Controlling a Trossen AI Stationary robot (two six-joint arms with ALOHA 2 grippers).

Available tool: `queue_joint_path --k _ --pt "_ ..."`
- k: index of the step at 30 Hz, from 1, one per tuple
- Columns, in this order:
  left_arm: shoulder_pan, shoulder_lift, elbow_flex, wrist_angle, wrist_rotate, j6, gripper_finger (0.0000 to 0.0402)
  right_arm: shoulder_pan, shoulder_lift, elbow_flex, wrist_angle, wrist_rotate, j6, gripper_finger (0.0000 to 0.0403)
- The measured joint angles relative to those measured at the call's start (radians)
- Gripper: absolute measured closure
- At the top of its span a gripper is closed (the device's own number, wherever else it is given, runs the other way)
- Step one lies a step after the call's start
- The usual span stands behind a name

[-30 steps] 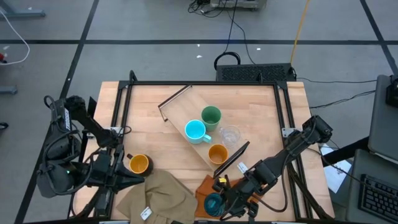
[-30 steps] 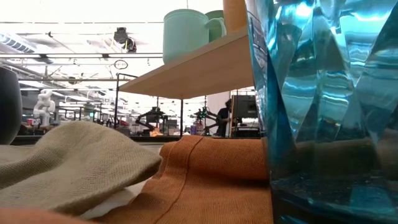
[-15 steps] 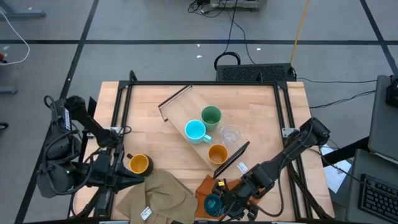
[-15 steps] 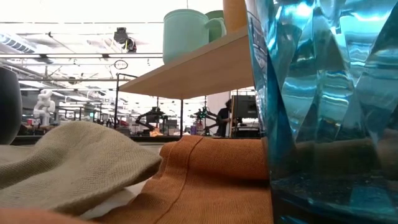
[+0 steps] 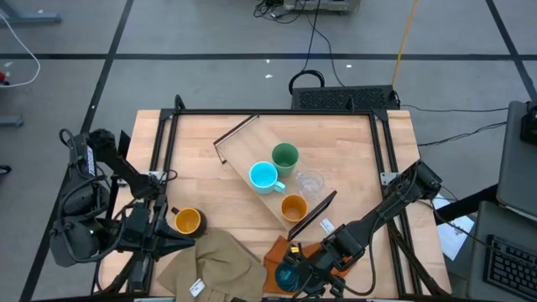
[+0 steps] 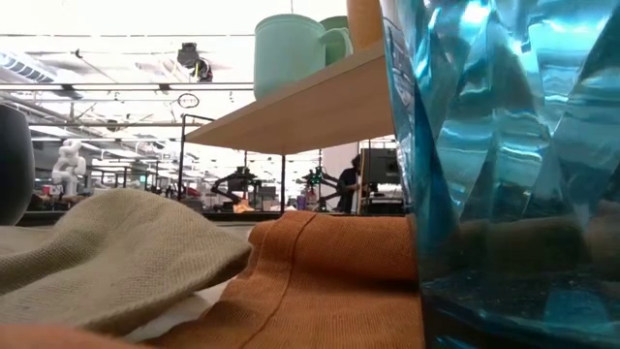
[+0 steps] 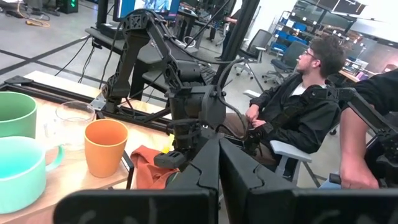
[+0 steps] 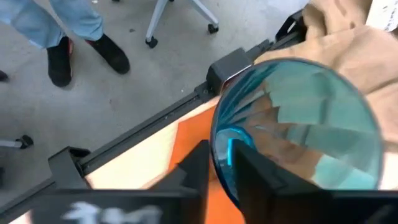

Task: Stack small to large cups/mugs on shelf
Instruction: Put the blue cup on the shelf

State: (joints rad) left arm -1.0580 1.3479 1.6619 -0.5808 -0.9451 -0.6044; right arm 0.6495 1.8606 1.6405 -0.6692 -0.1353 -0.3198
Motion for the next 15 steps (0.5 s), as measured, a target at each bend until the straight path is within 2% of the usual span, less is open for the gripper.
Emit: queue_joint_path --k 2,4,15 --pt "0.0 0.0 0.0 0.0 0.0 0.0 0.0392 0.0 0.002 0.0 -0.006 -0.003 0.002 0.0378" --pt "0.0 0.0 0.0 0.0 0.0 -0.001 0.0392 0.0 0.004 0.0 -0.009 0.001 0.013 0.0394" --pt "0.0 0.0 0.0 -0.007 -0.003 0.004 0.0392 -0.002 -0.007 0.0 -0.018 0.033 0.054 0.0401"
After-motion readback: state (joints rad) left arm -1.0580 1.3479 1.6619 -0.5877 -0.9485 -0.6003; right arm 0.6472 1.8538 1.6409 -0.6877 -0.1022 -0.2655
